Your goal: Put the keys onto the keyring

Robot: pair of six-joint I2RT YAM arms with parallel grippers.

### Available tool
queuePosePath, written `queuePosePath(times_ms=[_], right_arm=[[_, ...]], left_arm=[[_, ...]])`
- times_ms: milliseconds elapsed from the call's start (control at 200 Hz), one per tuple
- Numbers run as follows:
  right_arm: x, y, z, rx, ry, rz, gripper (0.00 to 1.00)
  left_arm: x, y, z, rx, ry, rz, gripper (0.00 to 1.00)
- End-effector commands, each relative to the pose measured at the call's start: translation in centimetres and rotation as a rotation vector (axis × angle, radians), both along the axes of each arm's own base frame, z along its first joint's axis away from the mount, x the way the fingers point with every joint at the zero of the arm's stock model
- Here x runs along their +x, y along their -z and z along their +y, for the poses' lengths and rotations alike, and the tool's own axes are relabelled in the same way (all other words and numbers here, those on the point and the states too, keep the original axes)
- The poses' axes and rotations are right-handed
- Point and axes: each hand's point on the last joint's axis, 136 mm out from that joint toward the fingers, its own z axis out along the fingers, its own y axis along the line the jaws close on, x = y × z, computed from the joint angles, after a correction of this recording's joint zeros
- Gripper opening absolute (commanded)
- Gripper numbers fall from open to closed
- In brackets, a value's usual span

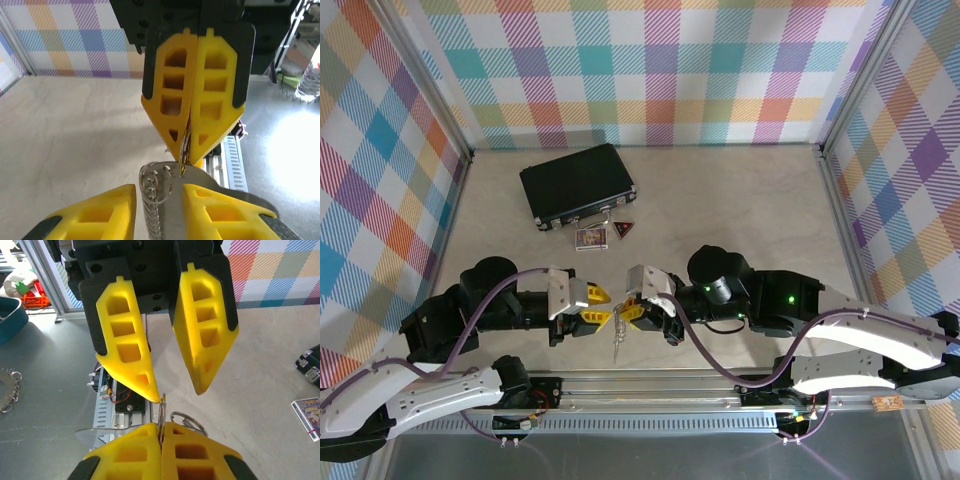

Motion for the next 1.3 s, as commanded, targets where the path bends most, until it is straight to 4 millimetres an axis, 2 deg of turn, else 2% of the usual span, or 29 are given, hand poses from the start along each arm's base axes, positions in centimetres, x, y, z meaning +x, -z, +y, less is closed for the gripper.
queuePosePath(times_ms=[0, 125, 430, 725, 885, 1165, 1295], right_arm=[[-0.5, -0.8, 0.0, 0.001, -0.026, -0.012, 0.00], [-0.4, -0.2, 0.3, -0.014, -0.019, -0.011, 0.00], [-0.1, -0.1, 0.1, -0.030, 0.004, -0.020, 0.00], [0.1, 0.4, 1.2, -0.065, 0.001, -0.044, 0.00], [-0.2, 0.1, 1.2, -0.055, -0.010, -0.049, 0.00], [-0.5, -0.5, 1.2, -0.042, -0.032, -0.058, 0.00], [-0.6, -0.5, 1.4, -0.050, -0.041, -0.057, 0.00]], left_arm=[[-0.2, 0.2, 0.4, 0.026, 0.008, -0.005, 0.30], [-0.5, -0.2, 0.1, 0.003, 0.022, 0.004, 0.27], [-1.3, -0.5, -0.4, -0.027, 0.073, 0.026, 0.27], [-0.8, -0.3, -1.1, -0.038, 0.069, 0.030, 0.25], [-0.5, 0.2, -1.0, -0.026, 0.052, 0.017, 0.20], [-0.1, 1.0, -0.5, 0.006, 0.030, -0.010, 0.20], [-0.2, 0.8, -0.6, 0.000, 0.033, -0.012, 0.05]])
